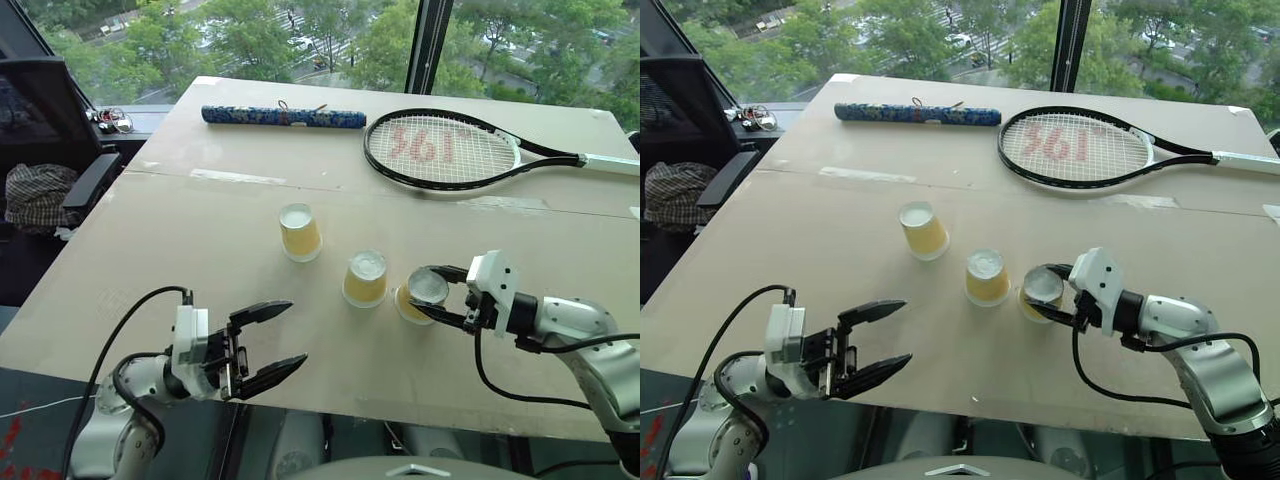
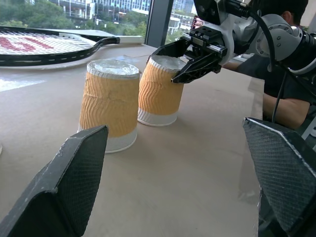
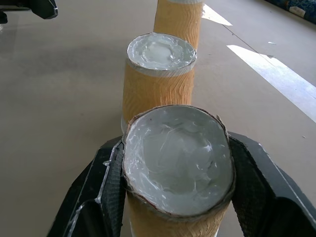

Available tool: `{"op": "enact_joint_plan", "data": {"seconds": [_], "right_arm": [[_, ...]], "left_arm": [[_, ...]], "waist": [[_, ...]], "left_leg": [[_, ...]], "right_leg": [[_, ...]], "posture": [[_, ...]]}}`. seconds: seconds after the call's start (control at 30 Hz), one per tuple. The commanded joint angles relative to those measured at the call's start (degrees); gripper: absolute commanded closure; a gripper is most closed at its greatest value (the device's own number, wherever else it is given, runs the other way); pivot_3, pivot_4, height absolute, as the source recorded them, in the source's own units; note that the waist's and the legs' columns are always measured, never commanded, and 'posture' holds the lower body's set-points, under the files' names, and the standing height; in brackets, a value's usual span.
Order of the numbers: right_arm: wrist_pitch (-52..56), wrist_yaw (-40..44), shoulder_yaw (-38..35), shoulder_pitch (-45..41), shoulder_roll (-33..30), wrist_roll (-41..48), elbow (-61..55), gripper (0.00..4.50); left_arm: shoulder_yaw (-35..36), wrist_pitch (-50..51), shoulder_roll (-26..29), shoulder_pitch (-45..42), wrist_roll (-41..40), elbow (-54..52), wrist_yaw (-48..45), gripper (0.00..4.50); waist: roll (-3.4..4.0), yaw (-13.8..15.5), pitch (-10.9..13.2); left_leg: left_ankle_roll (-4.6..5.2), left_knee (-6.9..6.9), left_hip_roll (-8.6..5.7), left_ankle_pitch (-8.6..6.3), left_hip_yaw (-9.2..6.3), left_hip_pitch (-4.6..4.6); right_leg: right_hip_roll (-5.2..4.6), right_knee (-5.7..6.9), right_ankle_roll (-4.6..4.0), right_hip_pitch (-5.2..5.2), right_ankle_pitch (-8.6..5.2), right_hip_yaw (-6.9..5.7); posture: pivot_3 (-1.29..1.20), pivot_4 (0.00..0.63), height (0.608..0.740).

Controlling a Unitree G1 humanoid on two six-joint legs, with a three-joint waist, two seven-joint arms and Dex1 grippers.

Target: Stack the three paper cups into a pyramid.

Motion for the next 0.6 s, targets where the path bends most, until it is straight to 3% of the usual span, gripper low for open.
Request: {"op": "enact_joint_plan", "data": {"seconds": [0.03,0.33,0.5,0.6], "right_arm": [[-1.1,-0.55,2.38,-1.24,1.16,-1.5,0.67,2.41],[1.77,-1.28,3.02,-3.4,2.69,-0.87,2.05,2.41],[0.96,-0.56,2.18,-3.57,2.38,-0.78,2.58,0.02],[-0.08,-0.1,0.93,-3.19,2.24,-0.01,1.52,0.02]], "left_arm": [[0.8,-0.17,0.17,0.34,-0.95,-1.21,-0.07,0.0],[0.85,0.03,-0.08,0.89,-1.13,-2.08,0.68,0.0],[1.53,1.04,-0.37,1.06,-2.09,-2.25,2.31,0.0],[3.18,3.7,-1.12,0.51,-4.27,-1.83,6.21,0.0]], "waist": [[0.0,-0.05,0.0],[-0.02,-0.03,-0.01],[-0.01,0.06,-0.01],[-0.03,0.09,0.0]], "left_leg": [[0.0,0.0,0.01,0.0,0.0,0.0],[0.0,0.0,0.01,0.0,0.01,0.01],[0.0,0.0,-0.01,0.0,0.01,-0.01],[0.0,0.0,-0.01,0.0,0.01,-0.03]], "right_leg": [[0.01,0.0,-0.01,0.0,0.01,0.0],[-0.01,0.01,-0.15,0.0,0.08,0.0],[-0.03,0.01,-0.16,0.0,0.09,0.0],[-0.03,0.01,-0.15,-0.01,0.09,-0.01]], "posture": [[0.0,0.15,0.74],[0.0,0.15,0.74],[0.0,0.15,0.74],[0.0,0.15,0.74]]}}
